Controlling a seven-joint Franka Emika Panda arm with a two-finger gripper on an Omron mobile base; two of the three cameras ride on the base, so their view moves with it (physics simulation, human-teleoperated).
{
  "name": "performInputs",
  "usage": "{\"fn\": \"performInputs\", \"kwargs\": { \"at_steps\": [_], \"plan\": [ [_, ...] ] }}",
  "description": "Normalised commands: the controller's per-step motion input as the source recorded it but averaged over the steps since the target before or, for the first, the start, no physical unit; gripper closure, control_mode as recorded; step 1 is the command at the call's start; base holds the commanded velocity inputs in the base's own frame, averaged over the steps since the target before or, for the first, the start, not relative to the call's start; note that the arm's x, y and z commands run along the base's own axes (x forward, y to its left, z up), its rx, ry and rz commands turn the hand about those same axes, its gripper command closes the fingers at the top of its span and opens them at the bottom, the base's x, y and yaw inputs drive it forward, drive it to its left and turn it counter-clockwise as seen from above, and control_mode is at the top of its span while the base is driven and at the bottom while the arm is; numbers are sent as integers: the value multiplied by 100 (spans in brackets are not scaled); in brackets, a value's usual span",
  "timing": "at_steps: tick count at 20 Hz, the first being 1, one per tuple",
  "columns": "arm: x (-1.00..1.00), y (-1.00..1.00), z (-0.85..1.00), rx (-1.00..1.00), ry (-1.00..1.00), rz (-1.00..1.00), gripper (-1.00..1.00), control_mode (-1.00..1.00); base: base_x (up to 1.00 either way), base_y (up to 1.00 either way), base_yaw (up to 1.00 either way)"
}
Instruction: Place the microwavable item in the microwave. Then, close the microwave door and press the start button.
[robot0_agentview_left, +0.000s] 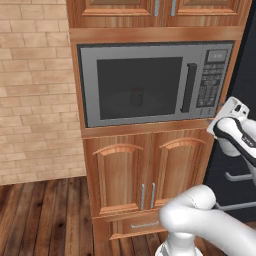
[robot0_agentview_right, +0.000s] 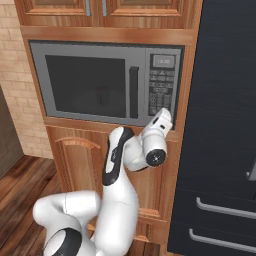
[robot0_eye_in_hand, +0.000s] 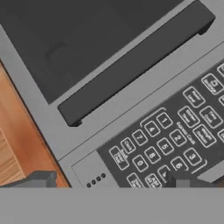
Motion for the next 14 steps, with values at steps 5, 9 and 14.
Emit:
{"fn": "performInputs", "kwargs": {
  "at_steps": [5, 9, 14],
  "plan": [
    [36, -1, -20, 0, 10, 0, -100, -100, 0, 0, 0],
    [38, 0, -13, 0, 13, 0, -100, -100, 0, 0, 0],
    [30, -8, -16, 0, 11, 0, -100, -100, 0, 0, 0]
  ]
}}
